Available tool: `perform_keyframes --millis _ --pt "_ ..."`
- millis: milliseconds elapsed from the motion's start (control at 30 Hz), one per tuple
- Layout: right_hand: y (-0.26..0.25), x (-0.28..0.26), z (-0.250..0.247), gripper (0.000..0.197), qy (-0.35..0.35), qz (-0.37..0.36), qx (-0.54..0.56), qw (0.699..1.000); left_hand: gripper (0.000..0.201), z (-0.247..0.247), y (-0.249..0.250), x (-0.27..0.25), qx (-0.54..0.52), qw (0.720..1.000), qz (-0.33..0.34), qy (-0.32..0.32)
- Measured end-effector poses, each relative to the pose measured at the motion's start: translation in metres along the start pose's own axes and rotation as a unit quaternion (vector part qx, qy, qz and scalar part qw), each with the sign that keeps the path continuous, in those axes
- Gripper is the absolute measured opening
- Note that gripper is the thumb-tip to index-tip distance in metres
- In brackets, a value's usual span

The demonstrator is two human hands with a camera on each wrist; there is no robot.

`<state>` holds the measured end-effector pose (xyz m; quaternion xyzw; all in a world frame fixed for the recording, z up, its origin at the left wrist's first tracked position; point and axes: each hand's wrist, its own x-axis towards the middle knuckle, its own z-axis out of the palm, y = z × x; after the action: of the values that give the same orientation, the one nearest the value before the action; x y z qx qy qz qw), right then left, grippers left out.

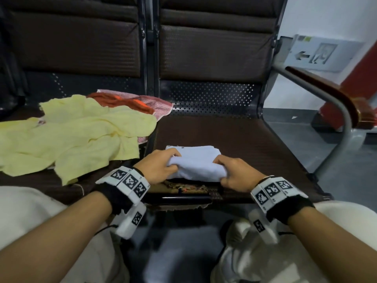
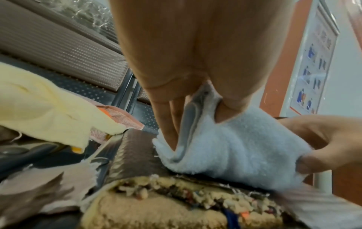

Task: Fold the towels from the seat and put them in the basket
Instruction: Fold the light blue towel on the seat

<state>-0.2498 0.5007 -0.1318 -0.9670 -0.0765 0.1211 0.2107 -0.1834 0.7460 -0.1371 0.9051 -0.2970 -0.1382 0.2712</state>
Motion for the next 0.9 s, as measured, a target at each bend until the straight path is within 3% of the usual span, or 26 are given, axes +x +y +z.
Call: perform_keyframes --millis 200,400,600,667,800,900 --pt "0.009 0.022 -0.017 0.022 0.04 0.041 0.137 0.989 0.015 -0.012 -0.018 0.014 -0.074 0.996 -0.033 0.04" --pt "0.023 0.065 -0.018 0.02 0.061 0.149 0.259 0.952 0.023 -0.017 -0.04 0.053 -0.112 0.988 -0.091 0.052" --pt "0.041 0.088 -0.009 0.032 0.017 0.224 0.122 0.967 0.025 -0.008 -0.057 0.08 -0.052 0.995 -0.087 0.024" --pt "0.045 0.092 -0.009 0.045 0.016 0.269 0.094 0.959 0.028 -0.006 -0.058 0.084 -0.017 0.997 -0.078 0.016" --pt "0.048 0.093 -0.007 0.081 -0.054 0.325 0.025 0.944 0.035 -0.005 -0.056 0.09 0.008 0.997 -0.07 -0.038" --pt "0.043 0.093 -0.005 0.073 -0.09 0.316 0.064 0.942 0.037 -0.01 -0.053 0.086 -0.013 0.994 -0.057 -0.091"
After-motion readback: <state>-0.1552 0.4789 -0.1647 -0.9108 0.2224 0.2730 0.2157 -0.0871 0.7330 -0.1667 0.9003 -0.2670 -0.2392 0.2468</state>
